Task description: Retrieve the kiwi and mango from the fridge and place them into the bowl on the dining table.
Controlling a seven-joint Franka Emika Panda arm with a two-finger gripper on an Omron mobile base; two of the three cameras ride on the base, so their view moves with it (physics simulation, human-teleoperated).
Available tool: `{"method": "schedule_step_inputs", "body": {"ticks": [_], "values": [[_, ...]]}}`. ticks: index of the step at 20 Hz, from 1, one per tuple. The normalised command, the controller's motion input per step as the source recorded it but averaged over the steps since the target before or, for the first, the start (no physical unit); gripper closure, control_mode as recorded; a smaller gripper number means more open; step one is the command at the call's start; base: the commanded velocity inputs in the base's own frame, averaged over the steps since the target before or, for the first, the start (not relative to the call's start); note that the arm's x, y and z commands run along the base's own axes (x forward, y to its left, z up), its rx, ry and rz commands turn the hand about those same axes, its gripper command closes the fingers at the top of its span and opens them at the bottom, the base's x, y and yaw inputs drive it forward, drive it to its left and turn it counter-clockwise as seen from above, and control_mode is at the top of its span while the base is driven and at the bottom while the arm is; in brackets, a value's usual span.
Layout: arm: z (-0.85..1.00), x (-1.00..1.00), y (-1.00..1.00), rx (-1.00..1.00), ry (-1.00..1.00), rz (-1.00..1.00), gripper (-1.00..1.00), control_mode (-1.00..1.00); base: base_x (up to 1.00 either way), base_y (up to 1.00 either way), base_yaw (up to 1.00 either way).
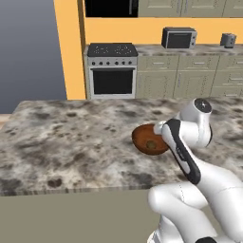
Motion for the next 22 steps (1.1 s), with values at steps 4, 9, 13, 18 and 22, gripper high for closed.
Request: {"method": "schedule_step_inputs", "body": {"ticks": [4,9,13,18,22], "values": [[-0.21,0.6,0.0,0.0,0.0,0.0,1.0,-1.0,0.0,0.0,0.0],[-0.31,0.31,0.01,0.0,0.0,0.0,1.0,-1.0,0.0,0.0,0.0],[-0.31,0.25,0.06,0.0,0.0,0.0,1.0,-1.0,0.0,0.0,0.0],[-0.2,0.29,0.08,0.0,0.0,0.0,1.0,-1.0,0.0,0.0,0.0],[-0.09,0.23,0.04,0.0,0.0,0.0,-1.0,-1.0,0.0,0.0,0.0]]}}
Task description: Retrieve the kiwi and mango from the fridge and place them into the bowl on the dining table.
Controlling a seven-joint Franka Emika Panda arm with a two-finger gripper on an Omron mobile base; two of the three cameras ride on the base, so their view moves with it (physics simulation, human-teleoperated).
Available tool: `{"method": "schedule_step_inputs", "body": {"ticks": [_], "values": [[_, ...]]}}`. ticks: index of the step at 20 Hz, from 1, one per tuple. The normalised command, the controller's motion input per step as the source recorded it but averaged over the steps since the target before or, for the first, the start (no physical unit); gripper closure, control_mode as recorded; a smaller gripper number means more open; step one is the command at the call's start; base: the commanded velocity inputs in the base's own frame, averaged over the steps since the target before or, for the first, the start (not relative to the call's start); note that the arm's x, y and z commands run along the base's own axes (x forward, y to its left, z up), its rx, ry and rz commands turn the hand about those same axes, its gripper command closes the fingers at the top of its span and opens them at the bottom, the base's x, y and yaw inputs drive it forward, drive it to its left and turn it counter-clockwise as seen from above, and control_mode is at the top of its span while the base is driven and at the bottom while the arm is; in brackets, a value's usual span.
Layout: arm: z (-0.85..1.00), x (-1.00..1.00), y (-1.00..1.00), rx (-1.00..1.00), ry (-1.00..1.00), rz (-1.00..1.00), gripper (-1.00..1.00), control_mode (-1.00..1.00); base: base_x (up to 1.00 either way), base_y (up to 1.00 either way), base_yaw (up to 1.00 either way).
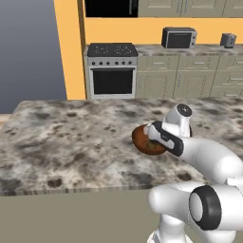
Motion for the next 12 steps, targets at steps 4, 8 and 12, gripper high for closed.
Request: {"method": "schedule_step_inputs", "body": {"ticks": [4,8,12], "values": [[-0.01,0.05,0.0,0.0,0.0,0.0,-1.0,-1.0,0.0,0.0,0.0],[0.04,0.0,0.0,0.0,0.03,0.0,-1.0,-1.0,0.0,0.0,0.0],[0.22,-0.09,0.0,0.0,0.0,0.0,-1.0,-1.0,0.0,0.0,0.0]]}}
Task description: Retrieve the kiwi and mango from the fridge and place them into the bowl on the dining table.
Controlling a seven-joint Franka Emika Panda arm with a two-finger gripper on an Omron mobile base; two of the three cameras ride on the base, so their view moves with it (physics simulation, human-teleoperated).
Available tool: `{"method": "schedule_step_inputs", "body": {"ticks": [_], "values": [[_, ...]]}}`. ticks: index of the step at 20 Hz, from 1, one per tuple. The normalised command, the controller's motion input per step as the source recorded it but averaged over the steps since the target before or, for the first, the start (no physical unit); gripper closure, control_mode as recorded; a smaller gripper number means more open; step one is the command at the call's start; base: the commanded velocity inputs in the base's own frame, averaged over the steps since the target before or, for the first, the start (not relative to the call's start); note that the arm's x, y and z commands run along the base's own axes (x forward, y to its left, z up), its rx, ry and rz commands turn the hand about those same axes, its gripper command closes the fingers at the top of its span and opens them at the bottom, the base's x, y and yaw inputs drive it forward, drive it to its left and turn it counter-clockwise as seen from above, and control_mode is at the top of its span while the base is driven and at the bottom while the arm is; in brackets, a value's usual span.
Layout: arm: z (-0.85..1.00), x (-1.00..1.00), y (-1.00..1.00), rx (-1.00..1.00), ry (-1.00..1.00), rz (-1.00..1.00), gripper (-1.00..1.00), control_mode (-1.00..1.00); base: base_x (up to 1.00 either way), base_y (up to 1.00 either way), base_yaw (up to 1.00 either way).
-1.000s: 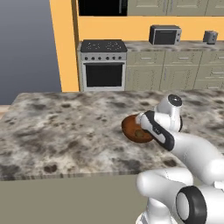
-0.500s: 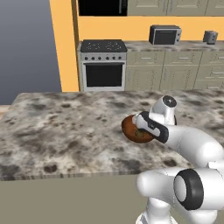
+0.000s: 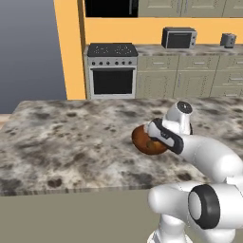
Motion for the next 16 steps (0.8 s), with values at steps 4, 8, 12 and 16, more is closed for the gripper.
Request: {"method": "schedule_step_inputs", "body": {"ticks": [4,8,12,16], "values": [[0.66,-0.21,0.0,0.0,0.0,0.0,-1.0,-1.0,0.0,0.0,0.0],[0.68,-0.73,-0.11,0.0,0.0,0.0,-1.0,-1.0,0.0,0.0,0.0],[0.44,-1.0,-0.4,0.0,0.0,0.0,-1.0,-1.0,0.0,0.0,0.0],[0.28,-1.0,-0.48,0.0,-0.03,0.0,-1.0,-1.0,0.0,0.0,0.0]]}}
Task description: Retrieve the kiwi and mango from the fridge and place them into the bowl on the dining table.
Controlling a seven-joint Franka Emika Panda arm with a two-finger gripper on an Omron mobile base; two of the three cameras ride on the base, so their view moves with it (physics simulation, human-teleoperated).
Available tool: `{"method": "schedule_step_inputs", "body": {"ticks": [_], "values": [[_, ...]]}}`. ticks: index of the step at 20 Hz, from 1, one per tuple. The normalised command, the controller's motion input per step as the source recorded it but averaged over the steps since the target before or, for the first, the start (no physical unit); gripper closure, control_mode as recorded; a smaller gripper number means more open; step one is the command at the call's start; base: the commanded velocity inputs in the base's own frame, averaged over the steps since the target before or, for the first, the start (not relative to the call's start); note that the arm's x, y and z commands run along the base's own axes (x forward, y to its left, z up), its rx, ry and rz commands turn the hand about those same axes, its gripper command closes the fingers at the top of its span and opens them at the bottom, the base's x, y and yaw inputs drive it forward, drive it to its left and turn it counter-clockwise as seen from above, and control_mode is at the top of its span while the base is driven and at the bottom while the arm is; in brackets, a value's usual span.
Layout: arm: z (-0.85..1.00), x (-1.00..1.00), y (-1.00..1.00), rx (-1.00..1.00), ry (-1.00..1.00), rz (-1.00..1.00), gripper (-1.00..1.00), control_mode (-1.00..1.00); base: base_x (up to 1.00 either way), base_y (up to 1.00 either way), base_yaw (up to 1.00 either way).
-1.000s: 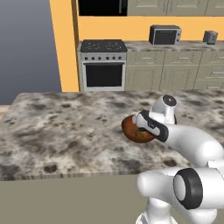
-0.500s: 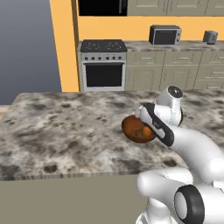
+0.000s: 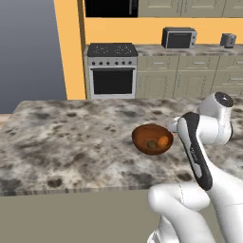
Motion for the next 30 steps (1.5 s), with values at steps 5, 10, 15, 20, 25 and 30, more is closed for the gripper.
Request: {"method": "schedule_step_inputs", "body": {"ticks": [5,10,15,20,25,30], "values": [[0.16,-1.0,-0.49,0.02,-0.07,0.0,-1.0,-1.0,0.0,0.0,0.0],[0.08,-1.0,-0.55,0.03,-0.07,-0.04,-1.0,-1.0,0.0,0.0,0.0],[0.1,-0.9,-0.4,0.01,-0.07,-0.04,-1.0,-1.0,0.0,0.0,0.0],[0.15,-0.51,-0.23,0.0,-0.07,0.0,-1.0,-1.0,0.0,0.0,0.0],[0.26,-0.31,-0.1,0.0,-0.08,0.0,-1.0,-1.0,0.0,0.0,0.0],[0.12,0.0,-0.26,0.04,-0.01,0.0,-1.0,-1.0,0.0,0.0,0.0]]}}
